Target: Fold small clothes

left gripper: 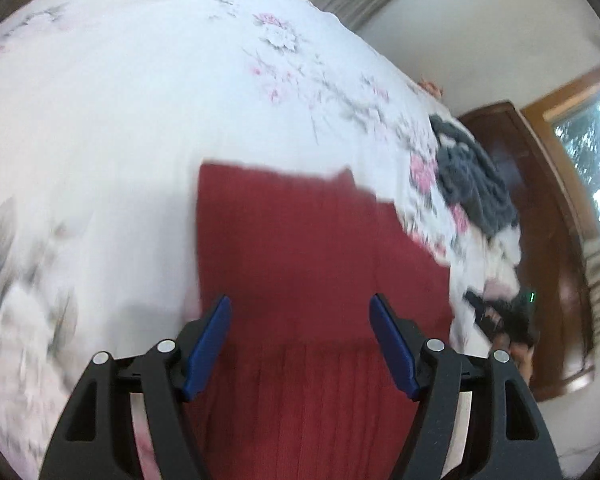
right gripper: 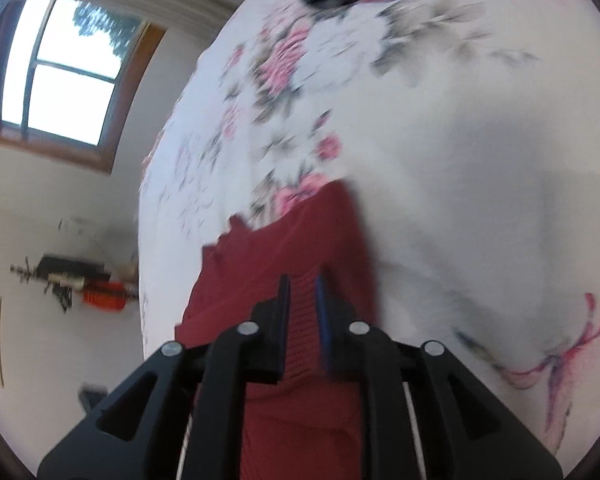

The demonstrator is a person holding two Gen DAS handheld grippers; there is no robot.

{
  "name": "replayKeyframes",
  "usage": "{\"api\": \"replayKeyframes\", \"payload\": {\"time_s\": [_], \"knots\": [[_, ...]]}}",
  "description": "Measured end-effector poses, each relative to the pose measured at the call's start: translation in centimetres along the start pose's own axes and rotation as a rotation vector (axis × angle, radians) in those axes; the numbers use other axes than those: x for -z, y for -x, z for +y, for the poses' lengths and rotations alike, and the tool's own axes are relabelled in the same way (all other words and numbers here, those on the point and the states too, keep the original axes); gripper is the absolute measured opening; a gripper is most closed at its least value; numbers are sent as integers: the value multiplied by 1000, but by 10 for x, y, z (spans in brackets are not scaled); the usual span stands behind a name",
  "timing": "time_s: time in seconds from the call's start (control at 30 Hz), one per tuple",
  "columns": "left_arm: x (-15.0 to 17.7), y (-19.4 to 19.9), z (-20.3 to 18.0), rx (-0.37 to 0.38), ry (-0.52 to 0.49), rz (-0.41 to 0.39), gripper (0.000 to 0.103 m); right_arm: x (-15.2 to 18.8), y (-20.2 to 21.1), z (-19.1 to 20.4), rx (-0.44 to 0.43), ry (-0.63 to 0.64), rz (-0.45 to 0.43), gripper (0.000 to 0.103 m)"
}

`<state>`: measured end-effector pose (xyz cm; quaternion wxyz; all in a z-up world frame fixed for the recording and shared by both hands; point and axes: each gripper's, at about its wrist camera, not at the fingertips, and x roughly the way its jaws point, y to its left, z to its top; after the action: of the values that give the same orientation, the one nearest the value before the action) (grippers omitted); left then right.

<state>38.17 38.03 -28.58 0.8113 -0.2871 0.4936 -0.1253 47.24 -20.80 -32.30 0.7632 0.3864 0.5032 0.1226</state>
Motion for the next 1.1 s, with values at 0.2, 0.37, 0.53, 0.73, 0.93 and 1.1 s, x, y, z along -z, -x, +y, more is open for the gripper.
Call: {"api": "replayKeyframes", "payload": {"time_s": [0.2, 0.37, 0.53, 0.73, 0.93, 1.1], "knots": [[-46, -55, 16, 38, 67, 46, 72, 10, -42, -7, -41, -12, 109, 16], [-43, -107, 42, -57, 98, 121, 72, 12, -46, -34, -8, -37, 121, 0], [-37, -95, 31, -49, 27, 104, 72, 15, -19, -21, -55, -13, 91, 8], [-5, -72, 15, 108, -59, 131, 70, 39, -30, -15, -68, 20, 151, 7], [1, -81, 25, 78, -42, 171, 59, 46, -22, -14, -53, 22, 138, 8], [15, -91, 18, 21, -121, 251, 72, 58, -34, -21, 61, 34, 208, 8]]}}
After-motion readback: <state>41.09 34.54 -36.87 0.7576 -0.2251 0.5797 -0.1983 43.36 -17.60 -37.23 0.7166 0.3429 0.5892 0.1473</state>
